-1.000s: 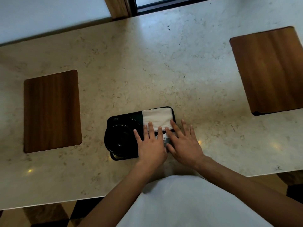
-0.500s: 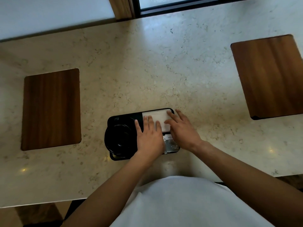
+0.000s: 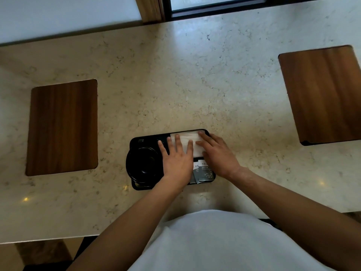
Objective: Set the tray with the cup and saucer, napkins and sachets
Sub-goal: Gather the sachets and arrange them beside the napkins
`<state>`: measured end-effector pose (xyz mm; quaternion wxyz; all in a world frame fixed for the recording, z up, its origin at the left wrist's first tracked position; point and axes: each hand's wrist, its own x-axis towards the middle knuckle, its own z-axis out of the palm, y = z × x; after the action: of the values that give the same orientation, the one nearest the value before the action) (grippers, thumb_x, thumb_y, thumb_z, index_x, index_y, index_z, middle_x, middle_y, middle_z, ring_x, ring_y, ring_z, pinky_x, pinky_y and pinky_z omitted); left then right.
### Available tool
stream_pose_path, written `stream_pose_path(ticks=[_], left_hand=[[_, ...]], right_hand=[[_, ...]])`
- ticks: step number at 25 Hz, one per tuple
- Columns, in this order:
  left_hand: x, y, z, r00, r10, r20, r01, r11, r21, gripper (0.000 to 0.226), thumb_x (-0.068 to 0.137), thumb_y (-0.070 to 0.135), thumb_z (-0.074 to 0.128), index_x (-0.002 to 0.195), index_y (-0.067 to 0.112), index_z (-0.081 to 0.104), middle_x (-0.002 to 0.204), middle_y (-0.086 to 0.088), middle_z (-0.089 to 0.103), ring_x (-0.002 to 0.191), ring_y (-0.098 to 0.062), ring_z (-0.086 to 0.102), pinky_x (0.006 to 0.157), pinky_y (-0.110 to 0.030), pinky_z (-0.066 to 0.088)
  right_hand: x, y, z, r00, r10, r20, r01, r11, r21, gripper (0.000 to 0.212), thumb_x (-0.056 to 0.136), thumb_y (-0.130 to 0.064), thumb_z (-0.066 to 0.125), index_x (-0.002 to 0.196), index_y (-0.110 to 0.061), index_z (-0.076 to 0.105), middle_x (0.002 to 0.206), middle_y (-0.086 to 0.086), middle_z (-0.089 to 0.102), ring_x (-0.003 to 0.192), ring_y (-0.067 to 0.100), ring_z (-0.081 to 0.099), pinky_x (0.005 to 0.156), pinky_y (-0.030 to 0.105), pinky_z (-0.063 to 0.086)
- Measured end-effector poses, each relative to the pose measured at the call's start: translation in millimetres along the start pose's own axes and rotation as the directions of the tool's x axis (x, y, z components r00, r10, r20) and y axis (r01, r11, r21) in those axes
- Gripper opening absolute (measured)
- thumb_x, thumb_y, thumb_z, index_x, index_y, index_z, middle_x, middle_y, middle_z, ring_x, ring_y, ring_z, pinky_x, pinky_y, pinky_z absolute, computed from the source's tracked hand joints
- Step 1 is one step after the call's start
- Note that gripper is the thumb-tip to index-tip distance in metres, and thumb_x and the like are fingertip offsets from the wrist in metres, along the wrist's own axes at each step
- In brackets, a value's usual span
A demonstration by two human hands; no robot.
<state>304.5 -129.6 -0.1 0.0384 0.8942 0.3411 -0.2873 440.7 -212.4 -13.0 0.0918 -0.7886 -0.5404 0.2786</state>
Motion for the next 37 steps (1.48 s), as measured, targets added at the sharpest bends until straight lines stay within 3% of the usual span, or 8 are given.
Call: stream_pose_path(ticks=[7,13,16,20,24,27,30,37], left_hand=[[-1.6,0.3,-0.2,1.0,-0.002,-0.028,0.002,1.0,-0.001,0.083,0.096,0.031,0.051,0.161,0.022,0.0,0.165,-0.03,-0.004,0.151,-0.051,-0.009,0.109,-0.078,-0.01],[-4.7,-2.6,3.9,1.0,-0.008,-0.03,0.007,0.999,-0.034,0.084,0.095,0.045,0.051,0.16,0.026,0.001,0.166,-0.028,-0.004,0.152,-0.049,-0.007,0.109,-0.077,-0.009],[-8.3,-6.1,1.7,0.997,0.0,-0.072,-0.006,0.997,-0.078,0.081,0.092,0.042,0.056,0.159,0.022,0.014,0.166,-0.024,0.01,0.153,-0.044,0.002,0.114,-0.074,-0.005],[-23.8,-9.2,-1.1,0.935,0.138,-0.327,-0.21,0.958,-0.194,0.059,0.083,0.02,0.059,0.14,0.01,0.052,0.149,-0.016,0.049,0.147,-0.035,0.031,0.123,-0.061,0.009],[-55.5,6.0,12.5,0.855,0.29,-0.43,-0.448,0.83,-0.332,0.049,0.084,0.004,0.06,0.133,0.005,0.062,0.141,-0.015,0.059,0.139,-0.032,0.046,0.121,-0.045,0.03],[-68.3,13.0,20.6,0.877,0.222,-0.426,-0.425,0.772,-0.472,0.043,0.082,-0.002,0.064,0.125,0.001,0.067,0.133,-0.017,0.064,0.125,-0.032,0.059,0.107,-0.043,0.049],[-75.2,8.0,29.4,0.866,0.111,-0.488,-0.389,0.763,-0.516,0.039,0.075,-0.009,0.071,0.113,-0.003,0.072,0.117,-0.019,0.07,0.109,-0.032,0.067,0.097,-0.038,0.054],[-88.9,4.5,36.1,0.91,0.133,-0.393,-0.319,0.828,-0.46,0.038,0.077,-0.006,0.073,0.115,-0.002,0.072,0.124,-0.023,0.067,0.115,-0.036,0.066,0.1,-0.043,0.055]], right_hand=[[-2.1,-2.0,1.9,1.0,0.019,-0.003,-0.019,0.999,0.032,0.047,0.1,-0.013,0.051,0.147,-0.019,0.05,0.168,0.002,0.025,0.153,0.031,0.019,0.125,0.043,0.016],[-2.6,-2.6,8.8,0.999,0.039,-0.003,-0.039,0.998,0.039,0.047,0.1,-0.013,0.052,0.146,-0.021,0.05,0.168,-0.001,0.026,0.152,0.032,0.021,0.125,0.047,0.019],[0.3,-0.7,6.5,0.999,0.043,0.0,-0.043,0.998,0.043,0.047,0.099,-0.013,0.052,0.145,-0.024,0.052,0.167,-0.003,0.027,0.151,0.032,0.023,0.125,0.045,0.019],[-4.9,-1.0,3.7,0.999,0.04,-0.03,-0.037,0.995,0.096,0.051,0.097,-0.008,0.055,0.145,-0.025,0.053,0.167,0.0,0.027,0.149,0.034,0.025,0.123,0.046,0.023],[-27.2,2.1,3.4,0.971,0.014,-0.237,0.021,0.989,0.146,0.044,0.088,-0.001,0.068,0.128,-0.018,0.067,0.15,0.013,0.049,0.135,0.032,0.044,0.111,0.046,0.044],[-51.4,5.0,9.2,0.963,-0.014,-0.267,0.053,0.989,0.137,0.037,0.084,-0.002,0.072,0.118,-0.016,0.071,0.126,0.011,0.06,0.112,0.026,0.055,0.092,0.042,0.053],[-70.6,6.0,17.2,0.976,-0.05,-0.212,0.075,0.991,0.111,0.034,0.085,-0.008,0.076,0.118,-0.015,0.073,0.118,0.009,0.063,0.104,0.025,0.058,0.084,0.037,0.055],[-77.8,6.3,24.0,0.978,-0.103,-0.181,0.114,0.992,0.054,0.028,0.083,-0.011,0.081,0.11,-0.015,0.077,0.118,0.007,0.067,0.098,0.023,0.059,0.079,0.032,0.054]])
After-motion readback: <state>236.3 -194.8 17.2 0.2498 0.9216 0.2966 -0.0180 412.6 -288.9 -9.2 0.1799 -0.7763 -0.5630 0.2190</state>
